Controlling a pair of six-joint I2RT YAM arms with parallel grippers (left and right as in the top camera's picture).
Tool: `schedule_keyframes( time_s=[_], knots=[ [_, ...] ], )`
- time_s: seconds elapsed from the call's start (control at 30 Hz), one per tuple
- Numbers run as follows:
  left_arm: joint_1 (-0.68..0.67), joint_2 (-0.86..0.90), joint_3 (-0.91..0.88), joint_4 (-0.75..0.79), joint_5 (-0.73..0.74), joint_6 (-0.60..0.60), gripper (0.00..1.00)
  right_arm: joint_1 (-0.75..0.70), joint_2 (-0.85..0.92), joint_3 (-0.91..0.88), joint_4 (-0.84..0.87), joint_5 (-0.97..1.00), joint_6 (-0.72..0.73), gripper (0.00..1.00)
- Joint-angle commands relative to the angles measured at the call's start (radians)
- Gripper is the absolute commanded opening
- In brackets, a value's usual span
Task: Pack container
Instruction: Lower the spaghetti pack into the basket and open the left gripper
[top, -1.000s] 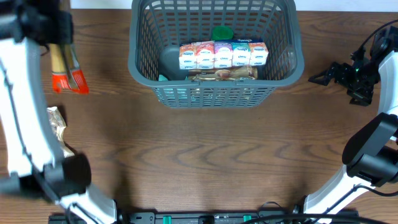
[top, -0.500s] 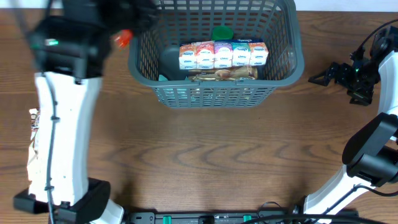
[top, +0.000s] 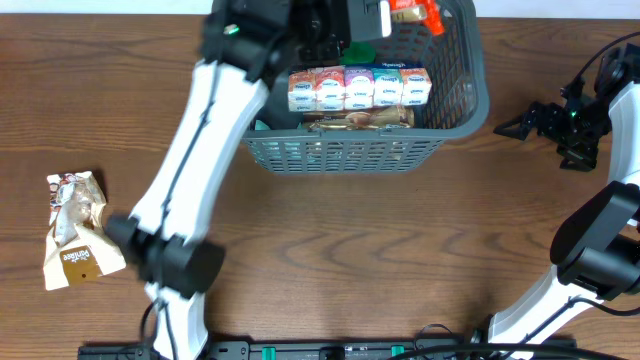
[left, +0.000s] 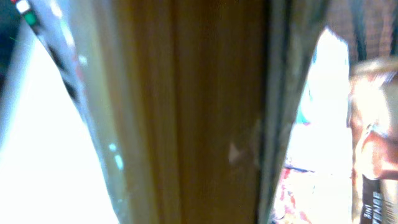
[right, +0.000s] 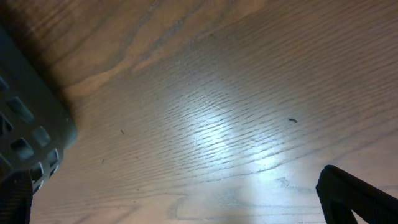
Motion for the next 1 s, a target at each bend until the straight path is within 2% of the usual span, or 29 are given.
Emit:
schedule_keyframes(
  time_s=[0.0, 0.17, 0.37, 0.5, 0.57, 0.6, 0.63, 0.7, 0.87, 0.97],
  knots=[
    [0.029, 0.090, 0.024, 0.025, -0.056, -0.002, 0.06, 0.010, 0.005, -0.002, -0.008, -0.014, -0.020, 0.99],
    [0.052, 0.176, 0.024, 0.024, -0.075, -0.078, 0.06, 0.010, 0.005, -0.002, -0.010, -0.014, -0.020, 0.99],
    [0.079, 0.214, 0.024, -0.029, -0.078, -0.082, 0.06, 0.010, 0.005, -0.002, -0.011, -0.014, -0.027, 0.99],
    [0.080, 0.216, 0.024, -0.051, -0.078, -0.082, 0.15, 0.010, 0.005, -0.002, -0.008, -0.014, -0.027, 0.99],
    [0.080, 0.215, 0.024, -0.050, -0.078, -0.082, 0.39, 0.010, 0.005, -0.002, -0.008, -0.014, -0.027, 0.99],
    [0.080, 0.213, 0.024, -0.051, -0.078, -0.082, 0.55, 0.010, 0.005, -0.002, -0.008, -0.014, -0.027, 0.99],
    [0.079, 0.211, 0.024, -0.050, -0.078, -0.096, 0.75, 0.010, 0.005, -0.002, -0.008, -0.014, -0.027, 0.99],
    [0.078, 0.202, 0.024, -0.050, -0.078, -0.133, 0.99, 0.010, 0.005, -0.002, -0.009, -0.014, -0.028, 0.99],
    [0.078, 0.129, 0.024, -0.041, -0.081, -0.186, 0.98, 0.010, 0.005, -0.002, -0.009, -0.014, -0.027, 0.99],
    [0.077, 0.051, 0.024, -0.027, -0.140, -0.195, 0.98, 0.010, 0.005, -0.002, -0.009, -0.014, -0.028, 0.99]
  ],
)
